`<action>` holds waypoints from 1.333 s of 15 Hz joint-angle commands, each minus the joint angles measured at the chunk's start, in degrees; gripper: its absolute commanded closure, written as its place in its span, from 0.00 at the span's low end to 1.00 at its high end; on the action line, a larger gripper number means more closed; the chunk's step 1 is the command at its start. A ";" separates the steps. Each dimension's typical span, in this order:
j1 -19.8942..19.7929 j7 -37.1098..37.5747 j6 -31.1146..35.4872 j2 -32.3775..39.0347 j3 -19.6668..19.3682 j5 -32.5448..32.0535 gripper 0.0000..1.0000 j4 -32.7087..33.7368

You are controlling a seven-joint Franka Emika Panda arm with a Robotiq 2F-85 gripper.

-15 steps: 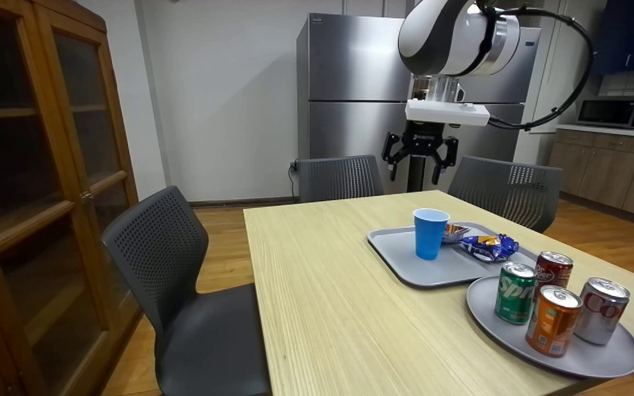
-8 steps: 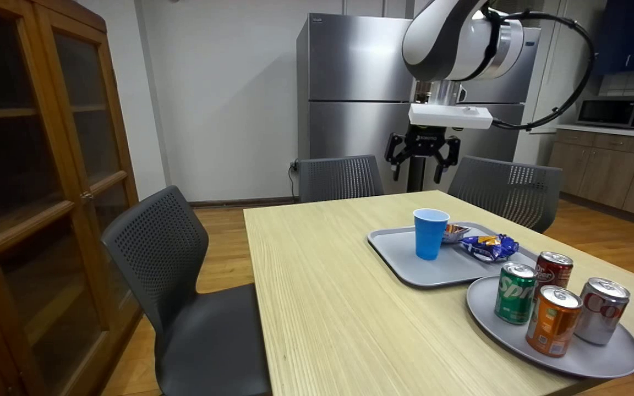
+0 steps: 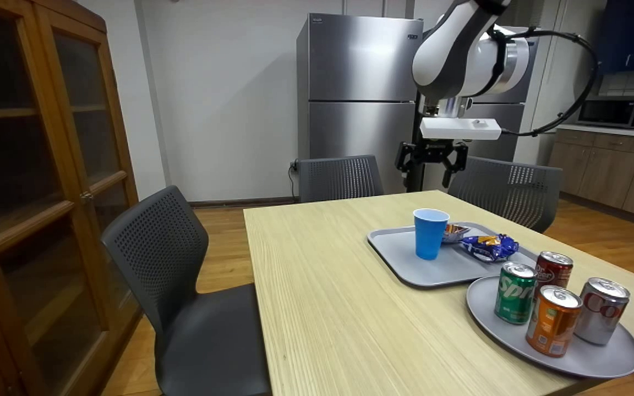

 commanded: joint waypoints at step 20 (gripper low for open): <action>-0.55 -5.33 0.59 19.94 -1.77 -0.94 0.00 18.79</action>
